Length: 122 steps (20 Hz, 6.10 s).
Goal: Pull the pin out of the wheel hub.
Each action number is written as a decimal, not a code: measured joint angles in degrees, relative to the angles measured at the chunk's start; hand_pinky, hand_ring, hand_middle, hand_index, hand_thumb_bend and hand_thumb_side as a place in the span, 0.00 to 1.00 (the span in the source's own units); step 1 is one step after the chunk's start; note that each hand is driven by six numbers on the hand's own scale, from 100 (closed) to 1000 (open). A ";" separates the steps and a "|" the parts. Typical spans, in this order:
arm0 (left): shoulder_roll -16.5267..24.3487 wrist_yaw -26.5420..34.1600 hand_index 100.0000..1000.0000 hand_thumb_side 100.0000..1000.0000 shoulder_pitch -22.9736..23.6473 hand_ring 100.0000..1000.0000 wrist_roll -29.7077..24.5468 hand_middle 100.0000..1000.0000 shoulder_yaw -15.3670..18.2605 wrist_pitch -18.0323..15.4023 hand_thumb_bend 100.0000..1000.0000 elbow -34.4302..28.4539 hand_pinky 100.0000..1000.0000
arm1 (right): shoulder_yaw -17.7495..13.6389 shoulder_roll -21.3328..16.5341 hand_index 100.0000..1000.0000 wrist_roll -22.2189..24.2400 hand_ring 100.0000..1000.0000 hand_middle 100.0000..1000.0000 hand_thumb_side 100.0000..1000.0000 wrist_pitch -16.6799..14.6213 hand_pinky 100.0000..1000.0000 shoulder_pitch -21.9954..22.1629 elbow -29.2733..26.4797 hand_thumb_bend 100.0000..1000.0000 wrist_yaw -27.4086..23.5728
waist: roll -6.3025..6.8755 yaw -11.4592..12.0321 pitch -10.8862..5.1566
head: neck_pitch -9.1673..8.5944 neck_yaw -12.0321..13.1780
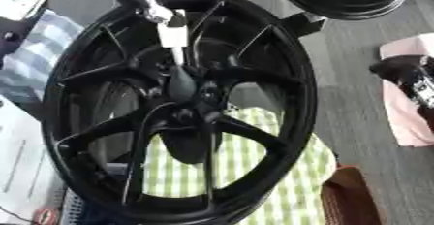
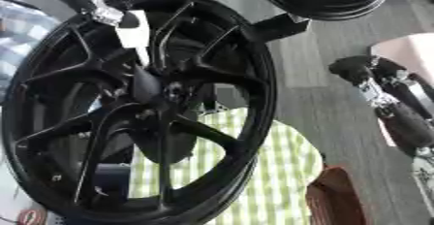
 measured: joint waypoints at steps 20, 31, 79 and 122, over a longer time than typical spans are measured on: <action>-0.50 -4.87 0.89 0.59 1.27 0.82 -0.06 0.79 -0.74 -0.79 0.44 1.75 0.90 | 0.00 0.59 0.70 -0.13 0.83 0.66 0.52 0.35 0.97 0.24 0.00 0.00 0.22 | 0.03 -0.63 0.11 | 0.00 0.63; -0.50 -5.07 0.77 0.36 1.62 0.67 -0.14 0.58 -0.26 0.39 0.22 1.86 0.81 | 0.01 0.62 0.70 0.88 0.83 0.66 0.53 -0.62 0.97 0.20 0.00 0.00 0.22 | -0.06 -0.62 0.11 | 0.01 0.64; 16.42 2.46 0.45 0.11 11.36 0.46 9.67 0.32 24.60 15.54 0.00 0.43 0.72 | -2.62 0.45 0.70 -2.28 0.82 0.67 0.49 -1.81 0.96 2.80 0.00 0.00 -0.31 | -0.98 5.34 -2.33 | 3.09 -3.54; 6.59 15.84 0.84 0.69 57.23 0.65 47.87 0.67 46.23 21.35 0.00 -24.13 0.82 | -5.12 1.52 0.70 -5.84 0.82 0.67 0.44 -4.43 0.95 1.83 0.00 0.00 -1.75 | -4.42 3.31 -2.00 | 1.11 -1.95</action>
